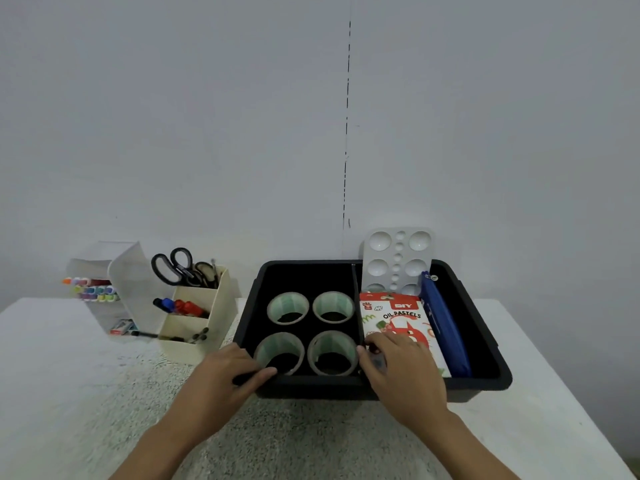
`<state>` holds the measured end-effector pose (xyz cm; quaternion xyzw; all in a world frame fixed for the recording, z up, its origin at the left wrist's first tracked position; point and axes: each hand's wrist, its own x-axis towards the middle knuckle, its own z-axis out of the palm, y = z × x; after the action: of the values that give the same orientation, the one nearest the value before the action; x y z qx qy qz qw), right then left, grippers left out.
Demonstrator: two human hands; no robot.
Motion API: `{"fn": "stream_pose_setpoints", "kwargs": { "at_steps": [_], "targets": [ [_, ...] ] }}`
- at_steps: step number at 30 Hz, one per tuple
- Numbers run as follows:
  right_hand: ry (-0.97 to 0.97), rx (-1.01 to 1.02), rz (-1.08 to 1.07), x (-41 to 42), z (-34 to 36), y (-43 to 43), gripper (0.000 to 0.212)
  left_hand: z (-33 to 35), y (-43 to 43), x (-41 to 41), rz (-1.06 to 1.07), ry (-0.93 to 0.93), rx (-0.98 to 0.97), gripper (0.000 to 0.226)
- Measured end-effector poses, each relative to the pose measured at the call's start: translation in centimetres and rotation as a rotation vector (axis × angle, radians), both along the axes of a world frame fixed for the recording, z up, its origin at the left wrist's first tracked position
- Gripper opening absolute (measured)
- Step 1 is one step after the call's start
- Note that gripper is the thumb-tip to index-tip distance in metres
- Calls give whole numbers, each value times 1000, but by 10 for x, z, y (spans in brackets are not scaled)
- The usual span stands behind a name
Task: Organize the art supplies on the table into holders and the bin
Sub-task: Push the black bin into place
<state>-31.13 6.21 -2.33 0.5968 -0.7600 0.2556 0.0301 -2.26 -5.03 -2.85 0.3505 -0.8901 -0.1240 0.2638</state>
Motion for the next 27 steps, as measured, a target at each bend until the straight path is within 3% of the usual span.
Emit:
{"fn": "stream_pose_setpoints", "kwargs": {
  "at_steps": [10,14,19,24,27],
  "targets": [
    [-87,-25,7,34,4,-4,25,3,-1,35,-21,13,54,52],
    [-171,-164,-25,47,9,-10,17,7,8,55,-66,195,161,28],
    [-238,-250,184,104,29,-37,17,6,9,97,172,434,230,10],
    [-174,-104,335,162,38,-79,27,-11,-30,141,513,346,495,46],
    [-59,6,379,192,41,-102,41,-18,-58,147,467,276,555,85]
  ]
}}
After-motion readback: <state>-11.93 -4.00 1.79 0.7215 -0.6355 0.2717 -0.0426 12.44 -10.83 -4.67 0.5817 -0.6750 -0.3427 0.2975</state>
